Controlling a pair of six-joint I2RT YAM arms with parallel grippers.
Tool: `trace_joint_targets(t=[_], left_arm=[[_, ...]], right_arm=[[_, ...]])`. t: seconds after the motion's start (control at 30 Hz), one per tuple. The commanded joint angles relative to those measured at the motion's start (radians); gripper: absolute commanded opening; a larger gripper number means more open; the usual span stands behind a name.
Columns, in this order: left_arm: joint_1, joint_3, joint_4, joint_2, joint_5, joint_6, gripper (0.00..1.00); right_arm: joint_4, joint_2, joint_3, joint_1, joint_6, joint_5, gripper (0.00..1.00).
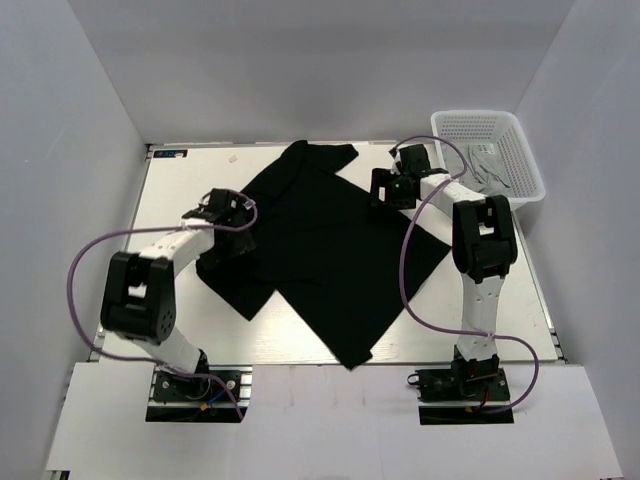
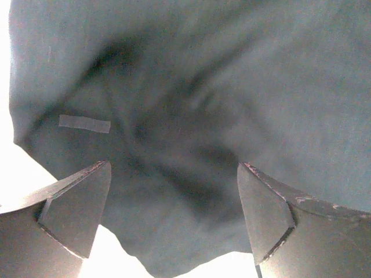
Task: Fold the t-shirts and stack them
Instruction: Flatten out the tshirt
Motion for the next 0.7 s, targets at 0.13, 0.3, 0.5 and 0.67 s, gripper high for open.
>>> trace_joint_targets(t=[0.13,0.3,0.5,0.67], left_arm=[[-0.009,-0.097,0.12,-0.293,0.237,-0.007,1.0],[-0.018,-0.036,0.192,-0.292,0.271,0.036,1.0],[-0.018,0.133,0.285,-0.069,0.37,0.068,1.0],[-0.007,0.348,0.269,0.256,0.367,0.087,1.0]], right_arm=[[-0.041,-0.185,-0.018,0.017,-0.087,0.032,0.9],[0.062,-0.536,-0.368,0.049,0.024,0.019,0.9],[0.128,-0.846,-0.825,0.083,0.129,-0.002,0.9],[0.17,-0.945,-0.962,0.109,0.144,-0.01,0.9]])
